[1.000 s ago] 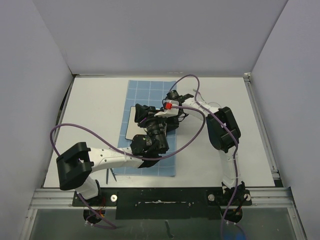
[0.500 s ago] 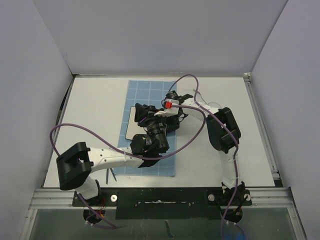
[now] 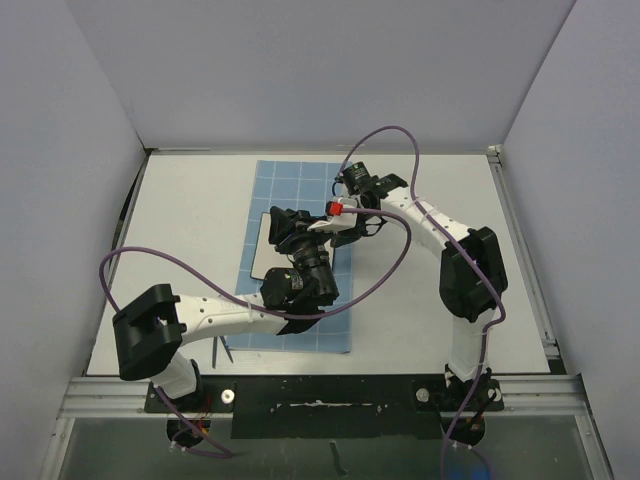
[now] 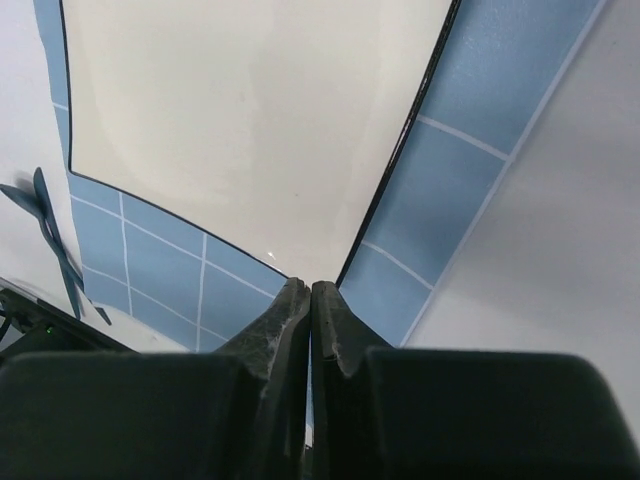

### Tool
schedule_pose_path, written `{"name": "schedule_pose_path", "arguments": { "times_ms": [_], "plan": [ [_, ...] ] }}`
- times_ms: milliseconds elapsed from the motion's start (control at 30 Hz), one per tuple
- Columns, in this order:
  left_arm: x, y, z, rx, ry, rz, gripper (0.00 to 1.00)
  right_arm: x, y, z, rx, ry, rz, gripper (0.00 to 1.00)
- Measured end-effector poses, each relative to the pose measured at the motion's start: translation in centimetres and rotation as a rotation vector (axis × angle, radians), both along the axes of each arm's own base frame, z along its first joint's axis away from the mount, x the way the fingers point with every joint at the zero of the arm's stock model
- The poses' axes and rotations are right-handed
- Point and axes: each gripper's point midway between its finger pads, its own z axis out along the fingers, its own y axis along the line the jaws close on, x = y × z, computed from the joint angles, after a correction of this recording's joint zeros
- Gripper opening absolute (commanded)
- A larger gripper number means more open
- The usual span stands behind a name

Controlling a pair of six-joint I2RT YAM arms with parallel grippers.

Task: Set the dinner table for one person
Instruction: Place the plate on the napkin, then pick up the cup at the center of the board.

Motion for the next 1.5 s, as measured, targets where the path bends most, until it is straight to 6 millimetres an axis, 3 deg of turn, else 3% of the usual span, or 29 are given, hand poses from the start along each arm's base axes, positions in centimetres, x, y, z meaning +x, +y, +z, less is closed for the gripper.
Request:
{"name": "schedule_pose_path", "arguments": {
  "times_ms": [167,500,767,933,1400,1500],
  "plan": [
    [-0.1,0.1,-0.1,-0.002,0.006,0.004,0.32,0.2,0.5,-0.8,0.032,0.005,0.008,0.00],
    [-0.1,0.1,-0.2,-0.002,0.010,0.007,0.32,0.6,2.4,-5.8,0.076,0.097,0.041,0.00],
    [-0.1,0.1,-0.1,0.007,0.013,0.008,0.32,1.1,2.9,-6.6,0.086,0.103,0.046,0.00],
    [-0.1,0.2,-0.1,0.018,0.016,0.009,0.31,1.2,1.9,-7.5,0.066,0.108,0.023,0.00],
    [0.1,-0.5,0.1,0.028,0.023,0.015,0.31,2.1,-0.1,-7.8,0.259,0.115,-0.027,0.00],
    [0.4,-1.2,-0.4,0.045,0.029,0.016,0.31,2.4,-2.3,-9.0,0.203,0.105,-0.060,0.00]
  ]
}}
